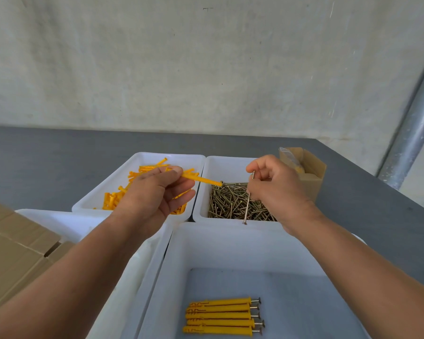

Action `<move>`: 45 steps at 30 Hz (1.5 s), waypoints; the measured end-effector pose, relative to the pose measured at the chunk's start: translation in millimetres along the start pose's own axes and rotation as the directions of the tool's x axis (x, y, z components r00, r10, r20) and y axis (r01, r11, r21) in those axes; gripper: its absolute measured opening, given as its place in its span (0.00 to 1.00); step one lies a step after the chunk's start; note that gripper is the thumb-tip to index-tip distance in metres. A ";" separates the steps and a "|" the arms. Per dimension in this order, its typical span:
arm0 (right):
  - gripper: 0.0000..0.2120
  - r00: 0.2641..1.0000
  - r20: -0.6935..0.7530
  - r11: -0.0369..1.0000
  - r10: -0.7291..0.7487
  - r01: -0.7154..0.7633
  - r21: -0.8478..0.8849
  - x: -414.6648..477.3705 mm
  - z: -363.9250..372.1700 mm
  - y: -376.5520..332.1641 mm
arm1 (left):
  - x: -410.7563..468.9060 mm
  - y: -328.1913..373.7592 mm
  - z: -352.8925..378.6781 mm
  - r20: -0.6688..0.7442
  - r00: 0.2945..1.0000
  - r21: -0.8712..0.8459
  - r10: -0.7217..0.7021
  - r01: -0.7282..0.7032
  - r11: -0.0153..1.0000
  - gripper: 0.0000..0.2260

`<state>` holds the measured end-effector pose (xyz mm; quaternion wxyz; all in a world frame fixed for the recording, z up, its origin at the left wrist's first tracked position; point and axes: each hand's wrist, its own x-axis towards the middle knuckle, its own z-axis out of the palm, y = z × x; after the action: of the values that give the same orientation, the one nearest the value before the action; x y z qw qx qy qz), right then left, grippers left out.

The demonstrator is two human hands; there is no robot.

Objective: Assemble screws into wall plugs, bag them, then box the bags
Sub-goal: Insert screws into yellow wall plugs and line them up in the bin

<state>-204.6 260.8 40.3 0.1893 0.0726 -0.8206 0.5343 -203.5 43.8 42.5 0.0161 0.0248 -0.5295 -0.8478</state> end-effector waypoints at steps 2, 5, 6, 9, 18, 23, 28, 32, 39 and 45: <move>0.16 1.000 0.028 1.000 0.006 -0.007 0.020 -0.7 -0.2 -0.3 | -0.6 -1.6 1.1 0.018 1.000 0.031 -0.020 0.019 0.999 0.03; 0.16 0.997 0.074 1.000 0.009 -0.011 0.029 -1.3 0.2 -1.4 | -3.3 -2.3 3.7 0.067 0.997 0.044 -0.033 0.030 0.999 0.05; 0.15 0.996 0.085 0.999 0.013 -0.016 0.040 -1.3 0.2 -1.8 | -4.5 -2.8 4.7 0.084 0.996 0.054 -0.040 0.035 0.998 0.06; 0.13 0.991 0.131 0.995 0.028 -0.041 0.093 -3.0 0.6 -3.0 | -8.8 -5.8 7.8 0.144 0.986 0.130 -0.079 0.060 0.990 0.08; 0.12 0.970 0.232 0.984 -0.074 0.108 -0.140 -11.1 2.5 -9.5 | -15.0 -9.1 11.0 0.163 0.981 0.346 -0.105 0.043 0.937 0.06; 0.11 0.964 0.249 0.925 -0.097 0.179 -0.335 -12.6 2.8 -12.9 | -16.7 -9.9 11.4 0.167 0.978 0.392 -0.125 0.050 0.919 0.07; 0.14 0.926 0.320 0.767 -0.198 0.350 -0.537 -20.0 4.7 -14.5 | -17.6 -10.7 11.6 0.166 0.978 0.417 -0.125 0.046 0.908 0.06; 0.14 0.935 0.297 0.744 -0.195 0.338 -0.576 -20.5 3.1 -14.5 | -17.8 -11.0 11.7 0.155 0.981 0.445 -0.115 0.035 0.895 0.06; 0.15 0.938 0.260 0.708 -0.229 0.344 -0.617 -21.0 2.7 -12.8 | -19.1 -11.3 11.2 0.148 0.984 0.458 -0.103 0.024 0.888 0.05; 0.16 0.915 0.316 0.645 -0.249 0.400 -0.651 -23.1 2.1 -14.5 | -19.7 -13.7 10.7 0.185 0.980 0.556 -0.071 -0.045 0.830 0.04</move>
<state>-179.2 250.9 42.9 0.2129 0.1943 -0.9490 0.1279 -184.5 60.5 35.4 -0.0502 -0.0523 -0.7522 -0.6550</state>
